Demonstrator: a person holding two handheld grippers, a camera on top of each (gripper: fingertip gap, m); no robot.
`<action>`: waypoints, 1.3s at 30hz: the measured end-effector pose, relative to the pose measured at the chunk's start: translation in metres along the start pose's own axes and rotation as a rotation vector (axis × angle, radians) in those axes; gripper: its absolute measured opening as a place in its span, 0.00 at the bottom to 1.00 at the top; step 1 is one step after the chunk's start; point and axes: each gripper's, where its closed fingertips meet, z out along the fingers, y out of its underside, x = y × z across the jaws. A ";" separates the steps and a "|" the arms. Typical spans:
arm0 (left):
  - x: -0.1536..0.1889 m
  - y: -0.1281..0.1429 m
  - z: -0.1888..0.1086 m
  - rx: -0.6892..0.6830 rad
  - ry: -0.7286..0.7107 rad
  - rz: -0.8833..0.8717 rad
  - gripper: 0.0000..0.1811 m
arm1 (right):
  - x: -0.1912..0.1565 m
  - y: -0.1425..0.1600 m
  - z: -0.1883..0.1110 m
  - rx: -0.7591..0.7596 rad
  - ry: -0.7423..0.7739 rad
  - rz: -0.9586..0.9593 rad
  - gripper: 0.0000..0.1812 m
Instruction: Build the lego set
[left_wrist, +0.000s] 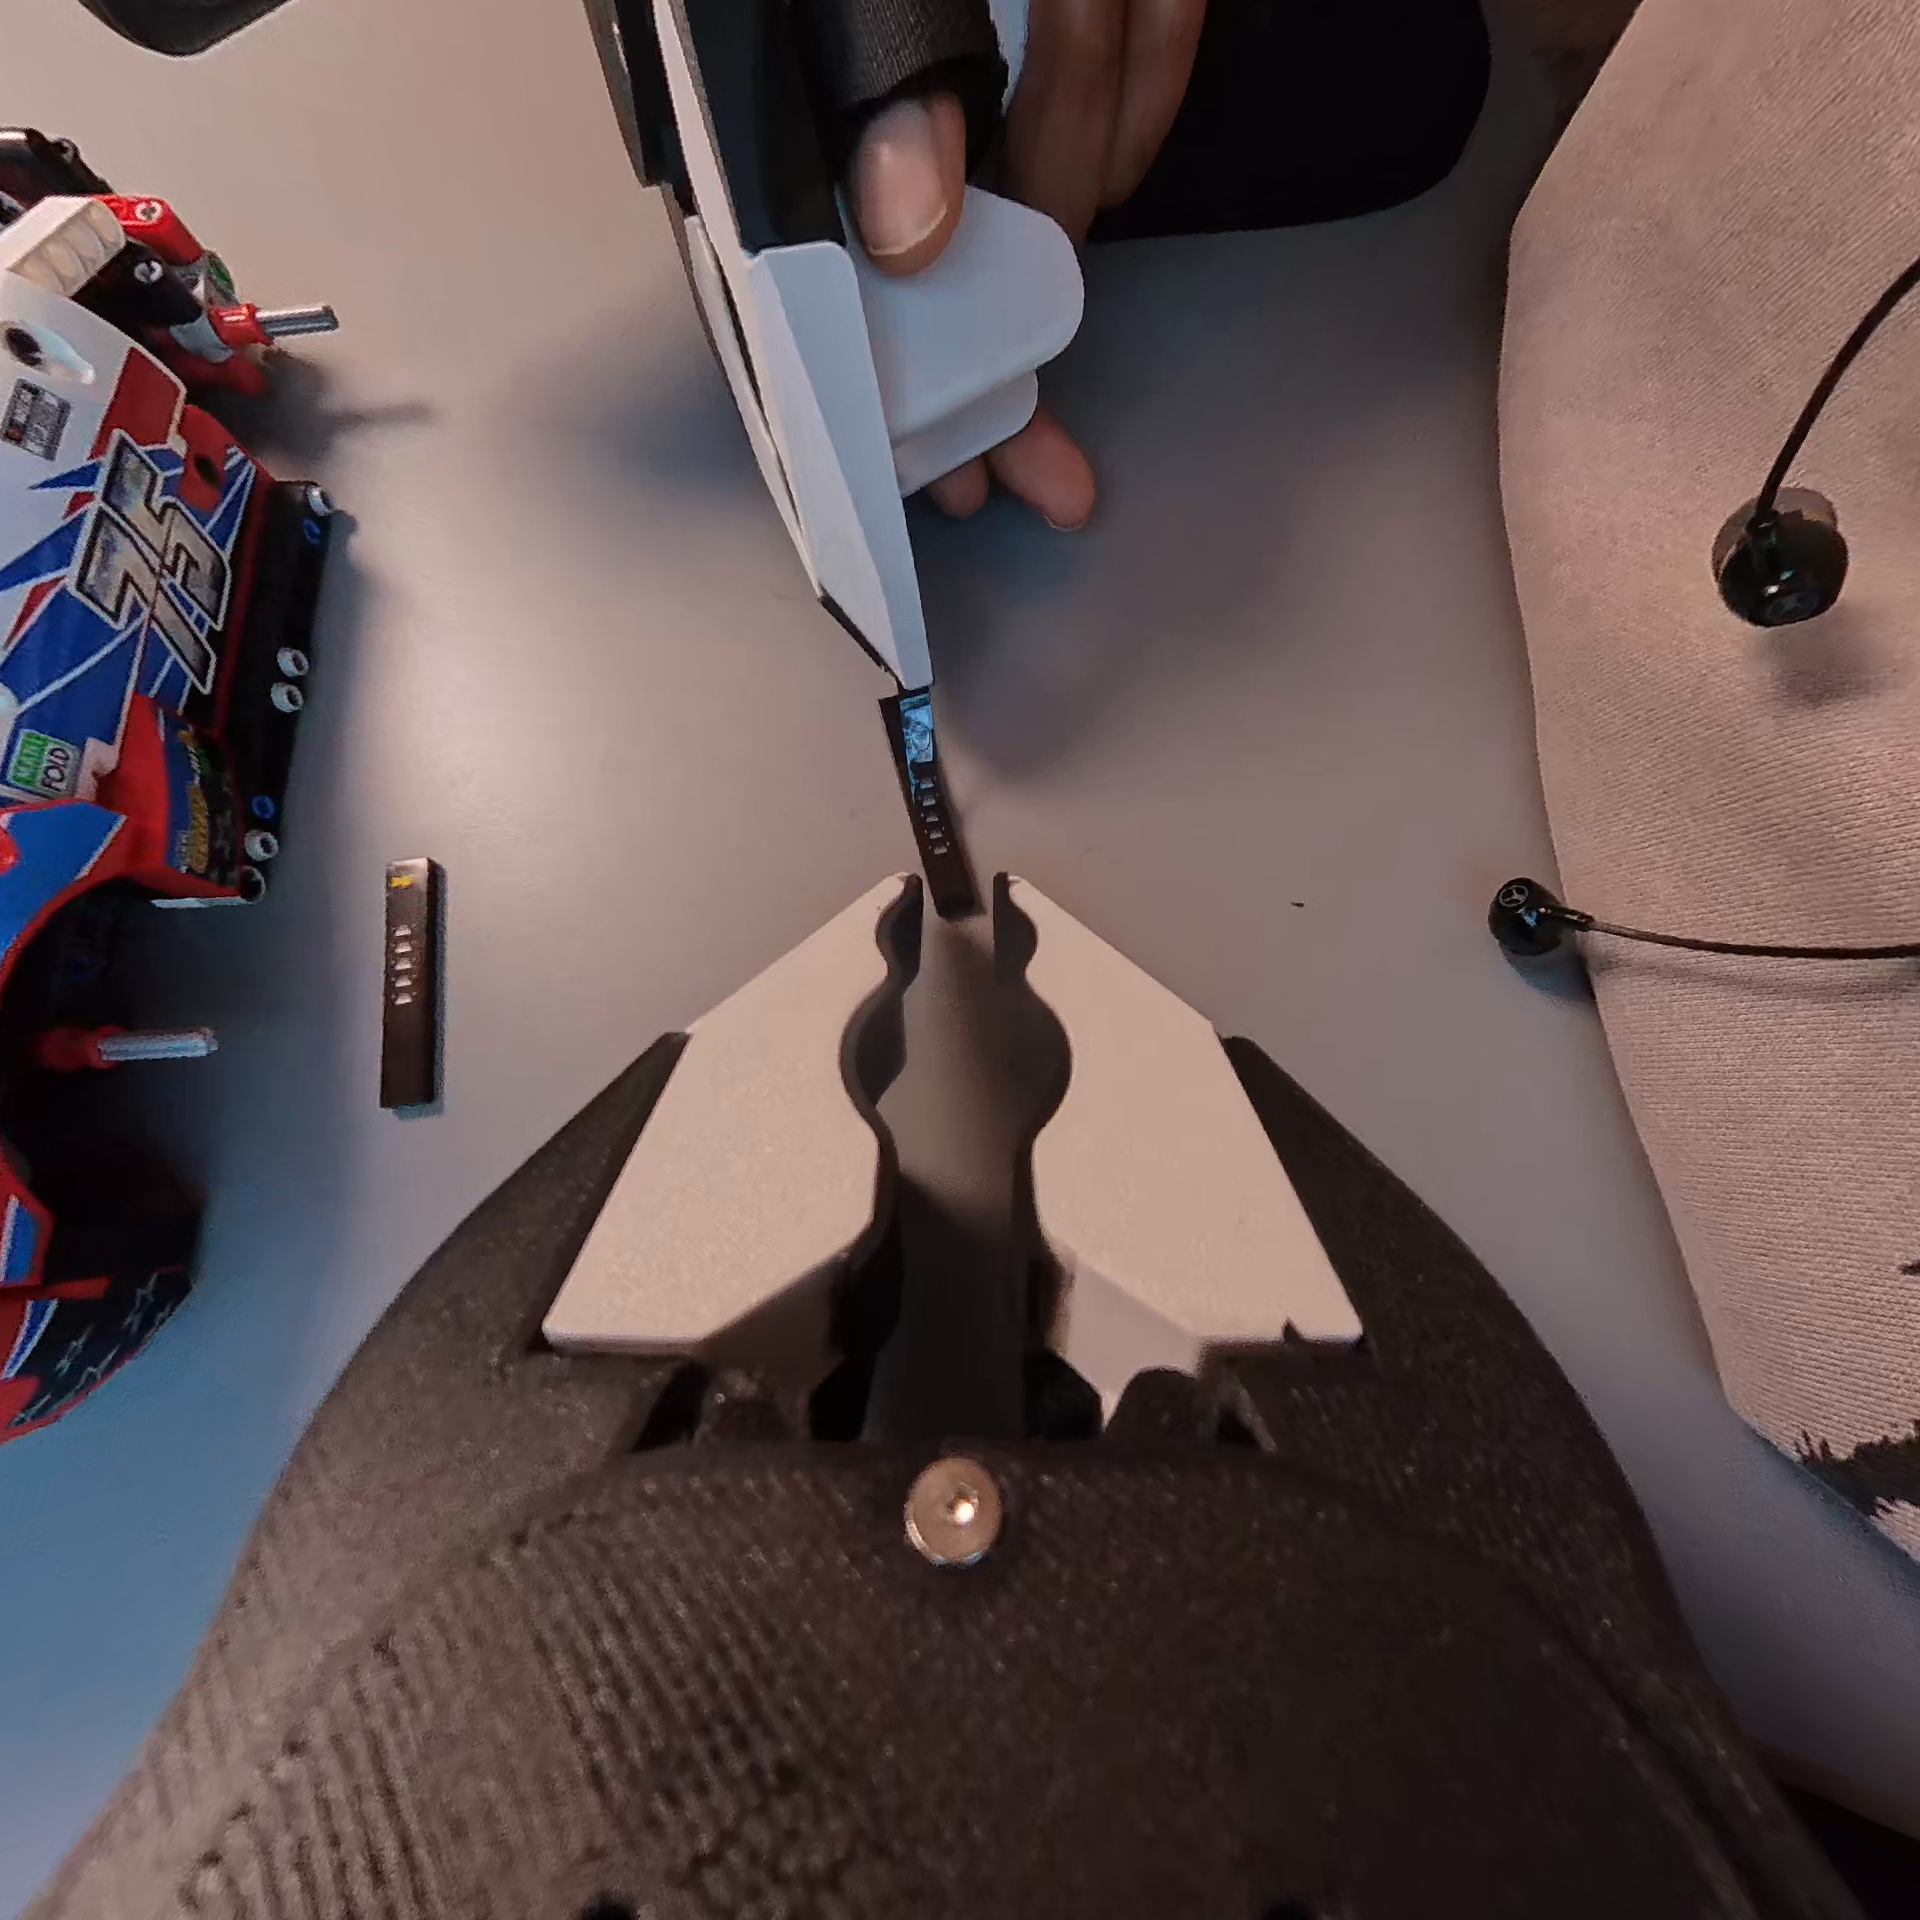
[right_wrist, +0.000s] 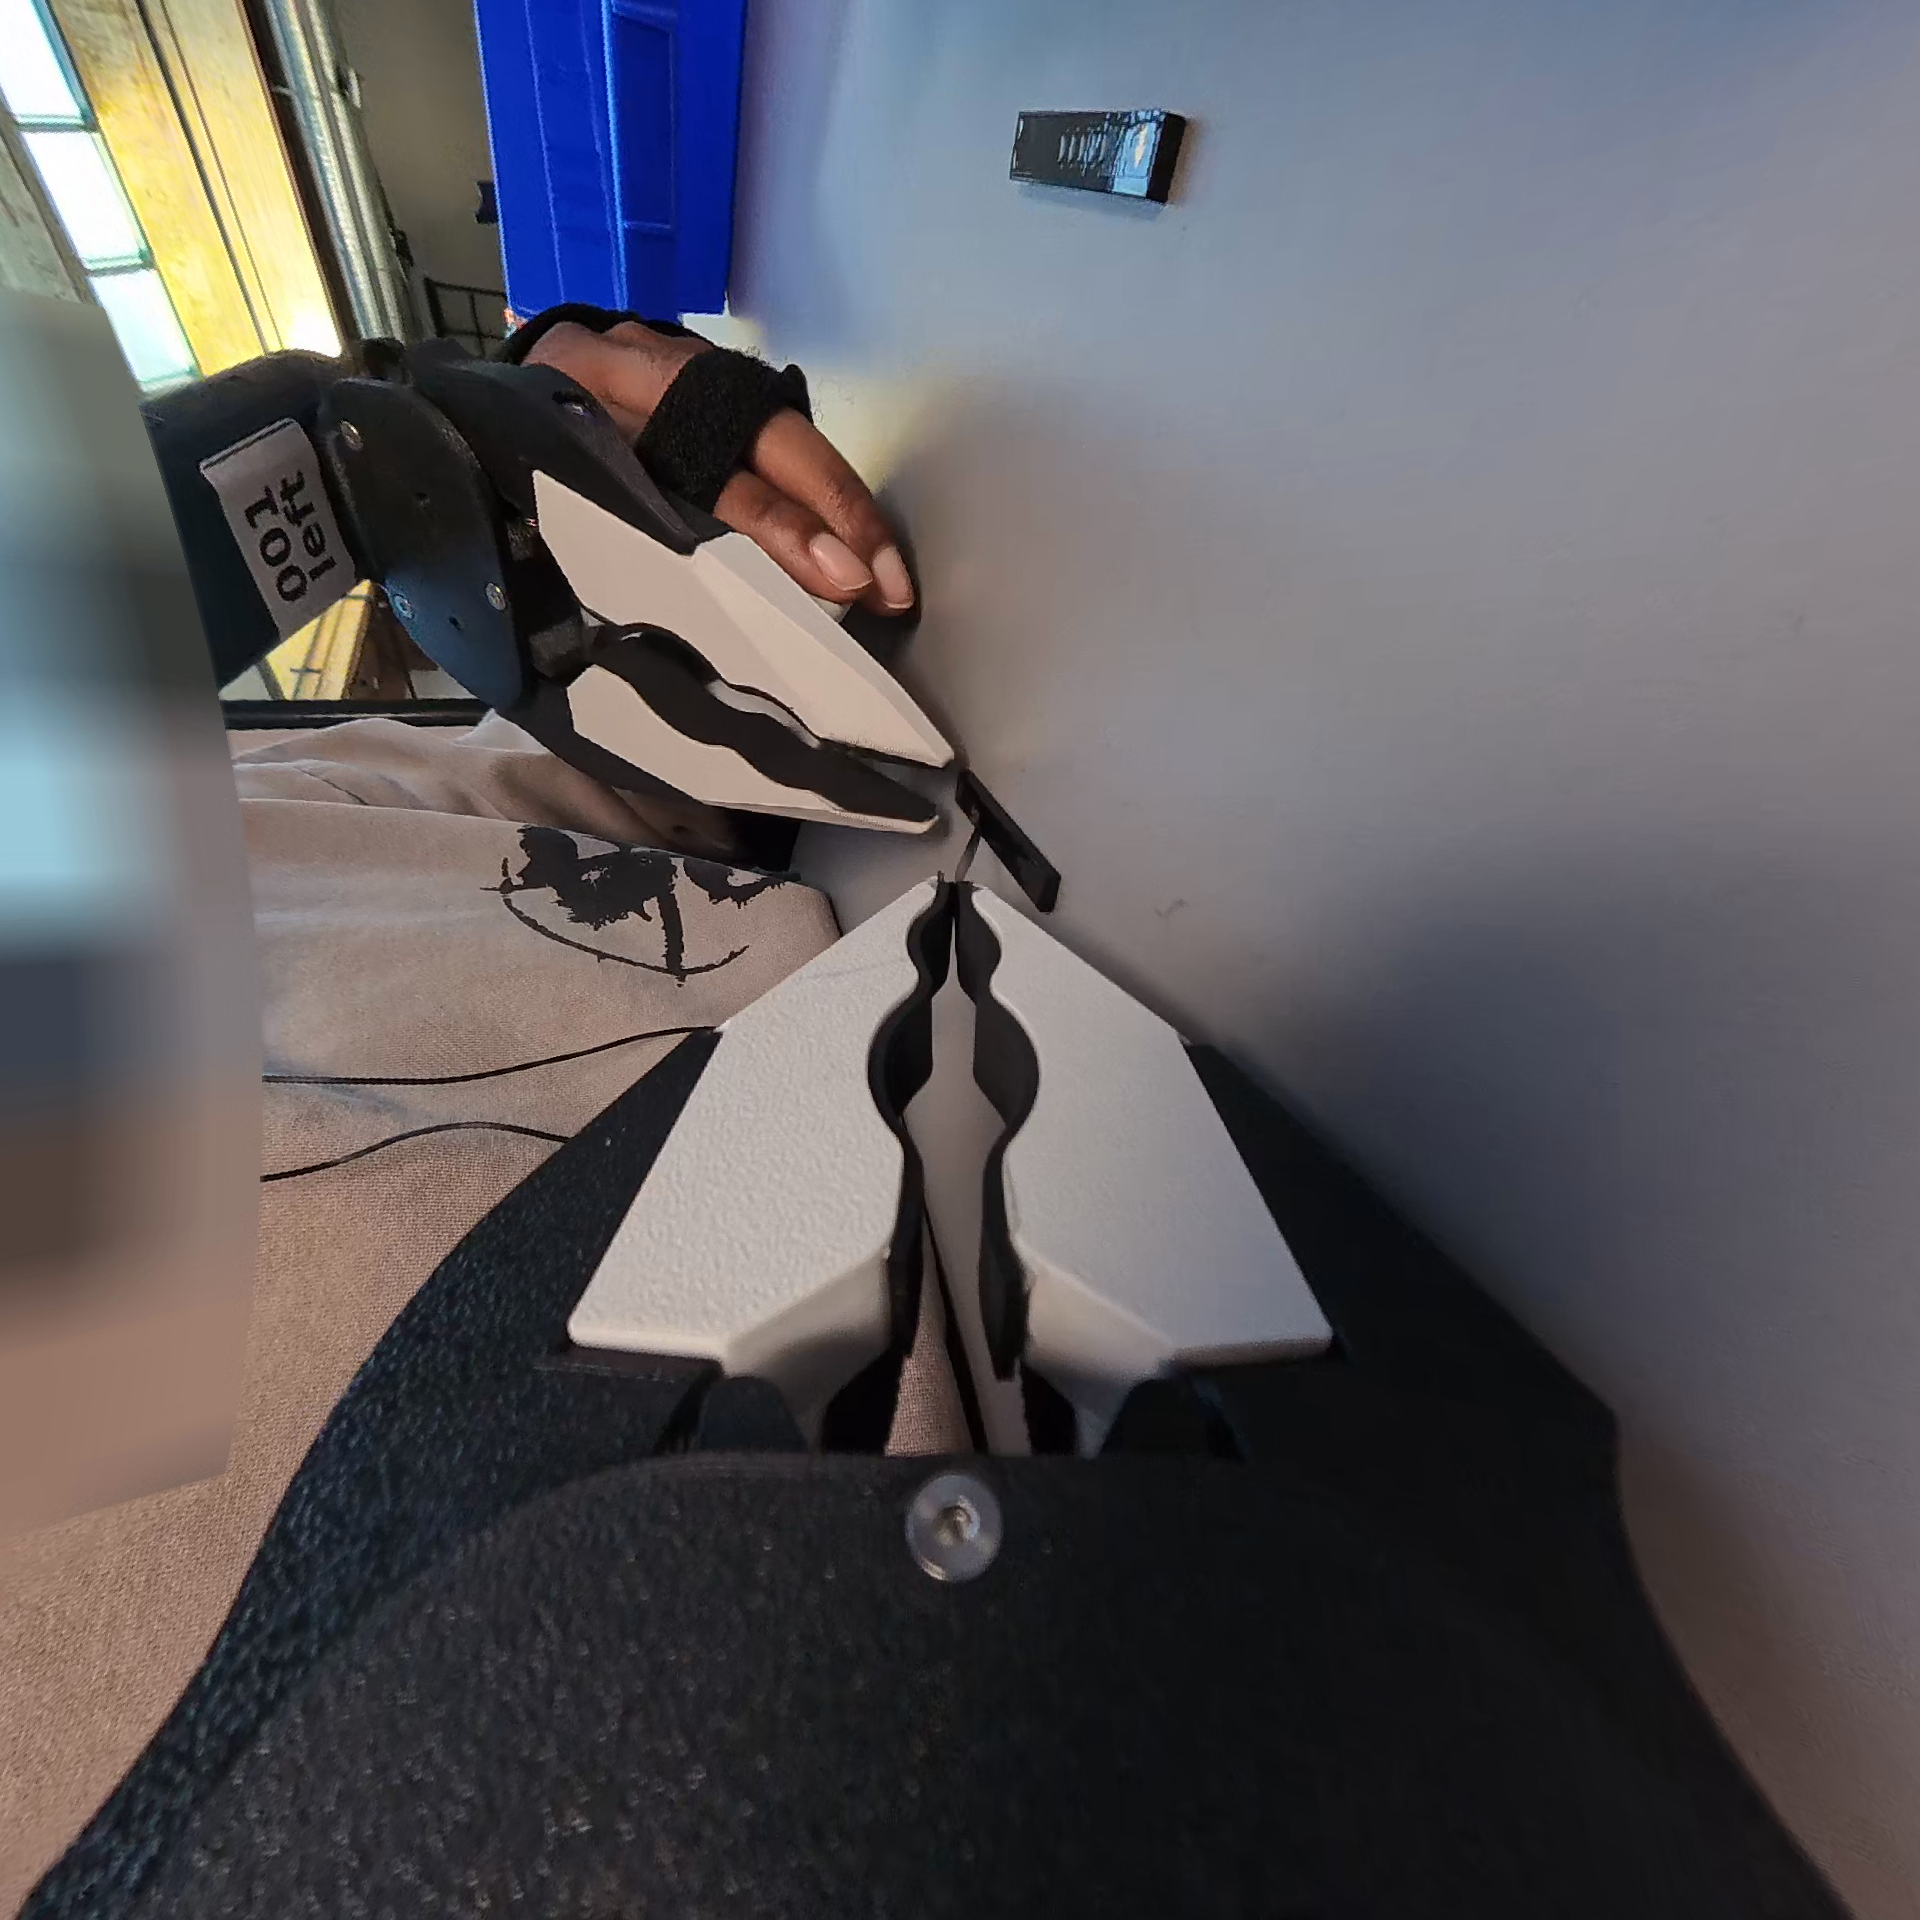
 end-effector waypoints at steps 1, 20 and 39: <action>0.000 -0.001 -0.001 0.007 0.004 -0.007 0.06 | 0.000 0.000 0.000 0.000 0.000 0.000 0.00; -0.003 -0.001 0.010 -0.067 -0.018 -0.017 0.03 | 0.001 0.000 -0.001 0.001 0.002 0.007 0.00; -0.002 0.001 0.008 -0.070 -0.035 -0.038 0.03 | 0.008 0.004 0.000 -0.016 0.073 -0.013 0.00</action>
